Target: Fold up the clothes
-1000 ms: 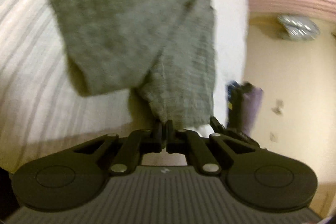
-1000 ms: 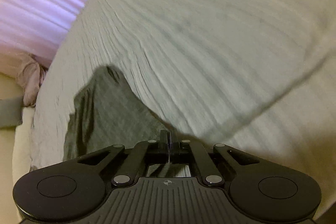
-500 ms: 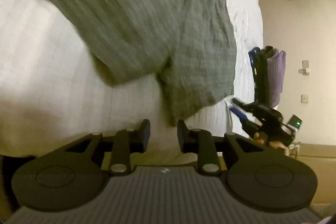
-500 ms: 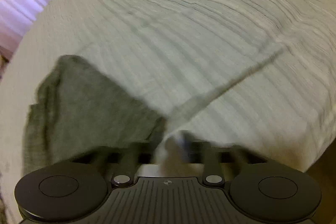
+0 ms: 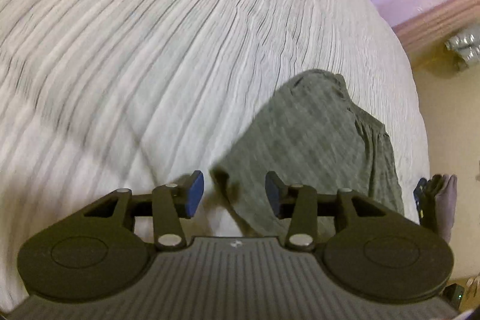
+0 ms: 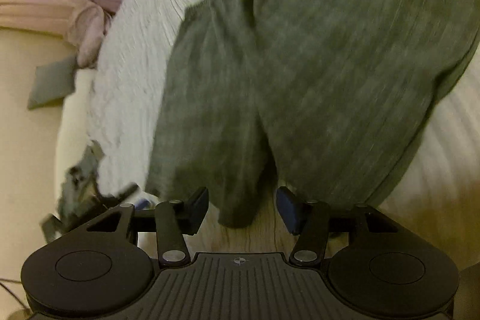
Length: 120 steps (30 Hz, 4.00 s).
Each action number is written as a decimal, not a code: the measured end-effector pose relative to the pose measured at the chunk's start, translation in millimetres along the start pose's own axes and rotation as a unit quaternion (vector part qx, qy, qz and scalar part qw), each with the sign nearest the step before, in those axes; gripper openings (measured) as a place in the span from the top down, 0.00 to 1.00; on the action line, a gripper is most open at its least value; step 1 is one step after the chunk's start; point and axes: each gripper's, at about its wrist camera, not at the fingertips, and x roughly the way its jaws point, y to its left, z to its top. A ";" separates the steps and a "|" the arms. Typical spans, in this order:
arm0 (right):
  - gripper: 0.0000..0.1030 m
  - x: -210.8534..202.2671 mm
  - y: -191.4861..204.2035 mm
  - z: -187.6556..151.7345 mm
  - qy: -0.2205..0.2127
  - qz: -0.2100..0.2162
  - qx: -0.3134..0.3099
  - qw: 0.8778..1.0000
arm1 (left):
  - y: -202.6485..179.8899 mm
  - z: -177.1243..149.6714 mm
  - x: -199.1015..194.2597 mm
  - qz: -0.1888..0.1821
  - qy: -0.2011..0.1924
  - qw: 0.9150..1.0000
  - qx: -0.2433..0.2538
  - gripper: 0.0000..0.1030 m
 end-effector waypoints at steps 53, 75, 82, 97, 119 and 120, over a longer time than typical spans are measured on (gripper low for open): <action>0.33 -18.2 32.6 127.2 -0.055 -0.178 -0.228 0.956 | -119.4 55.4 51.4 0.023 0.004 0.983 0.182 0.73; 0.55 70.8 -17.7 358.6 0.001 0.035 -0.220 0.975 | -171.3 167.5 243.1 -0.150 0.124 0.966 0.168 0.88; 0.95 37.8 -13.7 350.8 -0.035 0.058 -0.239 0.969 | -184.8 154.7 168.0 -0.183 -0.012 0.959 0.214 0.94; 0.48 66.4 5.4 342.1 -0.114 -0.123 -0.264 0.950 | -194.0 136.0 192.8 -0.005 -0.078 0.973 0.216 0.78; 0.59 8.9 -6.9 295.4 -0.183 -0.184 -0.347 0.901 | -185.5 107.4 125.7 -0.031 -0.108 0.955 0.274 0.91; 0.59 -0.3 -8.3 280.2 -0.175 -0.173 -0.347 0.905 | -177.8 97.2 110.6 -0.034 -0.101 0.956 0.275 0.91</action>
